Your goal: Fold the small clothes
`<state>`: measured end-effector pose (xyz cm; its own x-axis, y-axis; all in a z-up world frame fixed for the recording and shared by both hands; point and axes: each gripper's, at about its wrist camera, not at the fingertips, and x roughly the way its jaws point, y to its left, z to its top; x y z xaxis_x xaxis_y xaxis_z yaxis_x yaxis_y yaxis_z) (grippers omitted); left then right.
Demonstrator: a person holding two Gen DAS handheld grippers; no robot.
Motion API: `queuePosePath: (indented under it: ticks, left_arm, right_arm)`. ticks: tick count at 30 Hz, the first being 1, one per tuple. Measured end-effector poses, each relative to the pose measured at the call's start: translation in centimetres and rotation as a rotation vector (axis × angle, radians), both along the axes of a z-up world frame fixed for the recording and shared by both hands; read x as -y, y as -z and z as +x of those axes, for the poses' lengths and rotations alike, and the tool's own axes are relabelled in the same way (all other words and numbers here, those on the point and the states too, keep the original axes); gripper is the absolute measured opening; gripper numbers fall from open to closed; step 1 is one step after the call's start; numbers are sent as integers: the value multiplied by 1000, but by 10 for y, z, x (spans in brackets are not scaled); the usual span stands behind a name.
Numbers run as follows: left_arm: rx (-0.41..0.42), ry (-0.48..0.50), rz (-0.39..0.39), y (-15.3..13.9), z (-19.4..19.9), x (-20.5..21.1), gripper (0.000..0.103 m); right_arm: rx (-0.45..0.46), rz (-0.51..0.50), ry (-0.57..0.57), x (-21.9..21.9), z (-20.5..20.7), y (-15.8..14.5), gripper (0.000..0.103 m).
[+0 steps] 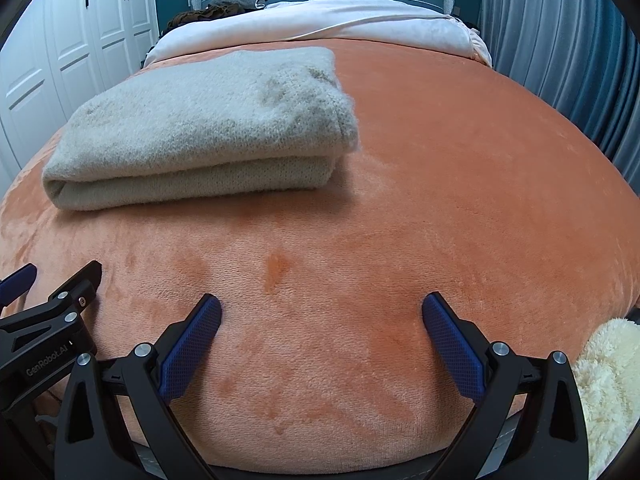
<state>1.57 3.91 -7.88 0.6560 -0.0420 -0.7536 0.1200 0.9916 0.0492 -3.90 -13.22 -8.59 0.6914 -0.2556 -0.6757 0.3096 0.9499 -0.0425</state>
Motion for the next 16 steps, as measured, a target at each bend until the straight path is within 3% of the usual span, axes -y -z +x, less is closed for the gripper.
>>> queuePosePath:
  ticks: [16]
  left_arm:
    - [7, -4, 19, 1, -3, 7, 98]
  right_arm:
    - [-3, -20, 0, -12, 3, -1, 98]
